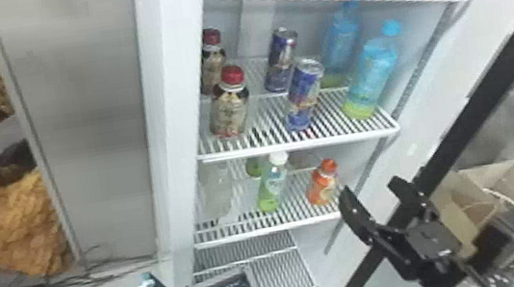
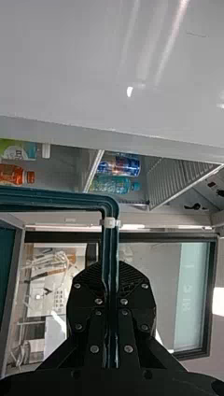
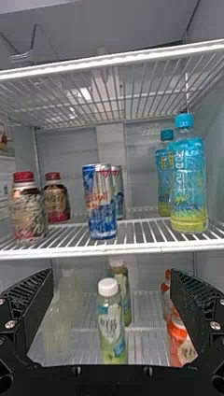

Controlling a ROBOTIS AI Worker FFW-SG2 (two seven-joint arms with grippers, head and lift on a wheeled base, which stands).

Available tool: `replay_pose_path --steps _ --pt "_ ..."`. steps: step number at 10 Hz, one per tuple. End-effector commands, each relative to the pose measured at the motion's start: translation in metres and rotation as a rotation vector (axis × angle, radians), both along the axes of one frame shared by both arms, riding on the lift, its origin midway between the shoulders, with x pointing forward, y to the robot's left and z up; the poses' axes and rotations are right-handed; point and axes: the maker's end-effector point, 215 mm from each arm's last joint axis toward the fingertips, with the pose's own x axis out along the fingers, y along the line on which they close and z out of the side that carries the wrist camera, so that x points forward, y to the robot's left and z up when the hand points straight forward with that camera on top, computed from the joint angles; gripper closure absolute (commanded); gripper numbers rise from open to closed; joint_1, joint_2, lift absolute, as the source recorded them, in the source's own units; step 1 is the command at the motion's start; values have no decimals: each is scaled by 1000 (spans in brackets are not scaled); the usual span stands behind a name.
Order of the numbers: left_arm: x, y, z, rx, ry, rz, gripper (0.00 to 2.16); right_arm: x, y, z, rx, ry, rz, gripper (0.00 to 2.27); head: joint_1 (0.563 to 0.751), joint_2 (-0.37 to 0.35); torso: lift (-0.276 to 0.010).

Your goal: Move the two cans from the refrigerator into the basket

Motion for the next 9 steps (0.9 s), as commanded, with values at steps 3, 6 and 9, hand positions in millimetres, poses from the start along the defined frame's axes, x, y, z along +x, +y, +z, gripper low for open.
replay_pose_path --steps 3,6,9 --pt "0 0 0 0 0 -2 1191 39 10 8 24 -37 8 110 695 -350 -31" --pt "0 0 0 0 0 -2 1191 68 3 20 33 -76 -14 110 695 -350 -31" --pt "0 0 0 2 0 0 1191 98 4 26 26 -97 -24 108 695 -350 -31"
